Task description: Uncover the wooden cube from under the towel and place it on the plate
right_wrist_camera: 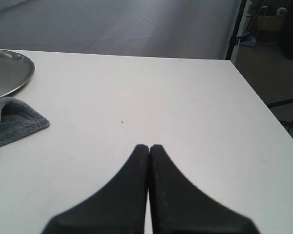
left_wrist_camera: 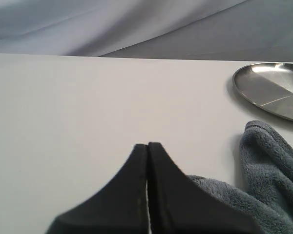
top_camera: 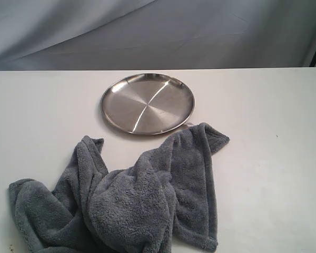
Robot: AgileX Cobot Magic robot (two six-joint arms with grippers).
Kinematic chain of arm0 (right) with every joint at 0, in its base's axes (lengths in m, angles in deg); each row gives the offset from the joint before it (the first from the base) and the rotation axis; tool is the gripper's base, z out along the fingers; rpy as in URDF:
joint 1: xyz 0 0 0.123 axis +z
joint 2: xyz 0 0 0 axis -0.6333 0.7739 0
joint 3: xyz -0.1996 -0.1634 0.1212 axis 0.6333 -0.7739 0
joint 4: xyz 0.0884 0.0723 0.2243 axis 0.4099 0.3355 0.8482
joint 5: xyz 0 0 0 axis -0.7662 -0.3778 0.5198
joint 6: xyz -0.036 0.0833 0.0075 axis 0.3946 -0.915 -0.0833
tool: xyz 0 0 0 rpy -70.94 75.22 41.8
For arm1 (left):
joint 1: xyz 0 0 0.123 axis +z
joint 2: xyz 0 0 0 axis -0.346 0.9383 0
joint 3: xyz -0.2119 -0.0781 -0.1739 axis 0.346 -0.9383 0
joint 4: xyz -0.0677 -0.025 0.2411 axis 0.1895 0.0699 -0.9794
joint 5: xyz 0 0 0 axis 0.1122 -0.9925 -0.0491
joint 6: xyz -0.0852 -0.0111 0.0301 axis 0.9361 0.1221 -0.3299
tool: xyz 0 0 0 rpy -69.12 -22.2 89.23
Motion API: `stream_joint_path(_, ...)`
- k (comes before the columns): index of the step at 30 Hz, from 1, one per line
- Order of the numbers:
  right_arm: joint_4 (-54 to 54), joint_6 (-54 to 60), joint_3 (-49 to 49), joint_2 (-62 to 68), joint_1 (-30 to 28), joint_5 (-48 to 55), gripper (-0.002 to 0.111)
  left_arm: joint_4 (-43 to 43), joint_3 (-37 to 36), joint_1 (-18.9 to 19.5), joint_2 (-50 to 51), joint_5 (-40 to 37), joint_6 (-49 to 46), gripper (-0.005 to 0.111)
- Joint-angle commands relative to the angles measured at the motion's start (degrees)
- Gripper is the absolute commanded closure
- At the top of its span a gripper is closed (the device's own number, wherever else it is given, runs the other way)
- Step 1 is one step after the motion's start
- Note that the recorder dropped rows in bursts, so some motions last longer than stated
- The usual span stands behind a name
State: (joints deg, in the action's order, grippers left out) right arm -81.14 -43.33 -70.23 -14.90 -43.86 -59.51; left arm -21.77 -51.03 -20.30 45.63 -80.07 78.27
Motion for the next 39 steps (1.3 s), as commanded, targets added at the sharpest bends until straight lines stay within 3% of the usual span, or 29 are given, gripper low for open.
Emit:
stream_joint_path(1, -0.07, 0.45, -0.16, -0.14, 0.04, -0.50, 0.108, -0.15, -0.24, -0.22, -0.23, 0.49, -0.05, 0.107)
stream_joint_path(29, -0.07, 0.45, -0.16, -0.14, 0.04, -0.50, 0.108, -0.15, -0.24, -0.22, -0.23, 0.49, -0.05, 0.107)
stream_joint_path(33, -5.72, 3.21, -0.16, -0.14, 0.04, -1.06, 0.108, -0.15, -0.24, -0.22, -0.23, 0.49, -0.05, 0.107)
stream_joint_path(35, -3.78, 2.45, -0.16, -0.14, 0.04, -3.58, 0.108, -0.15, -0.24, -0.22, -0.23, 0.49, -0.05, 0.107)
stream_joint_path(37, 6.07, 0.06, -0.16, -0.14, 0.04, -9.36, 0.108, -0.15, -0.24, -0.22, -0.23, 0.49, -0.05, 0.107)
stream_joint_path(39, 7.24, 0.11, -0.16, -0.14, 0.04, -19.02, 0.108, -0.15, -0.24, -0.22, -0.23, 0.49, -0.05, 0.107)
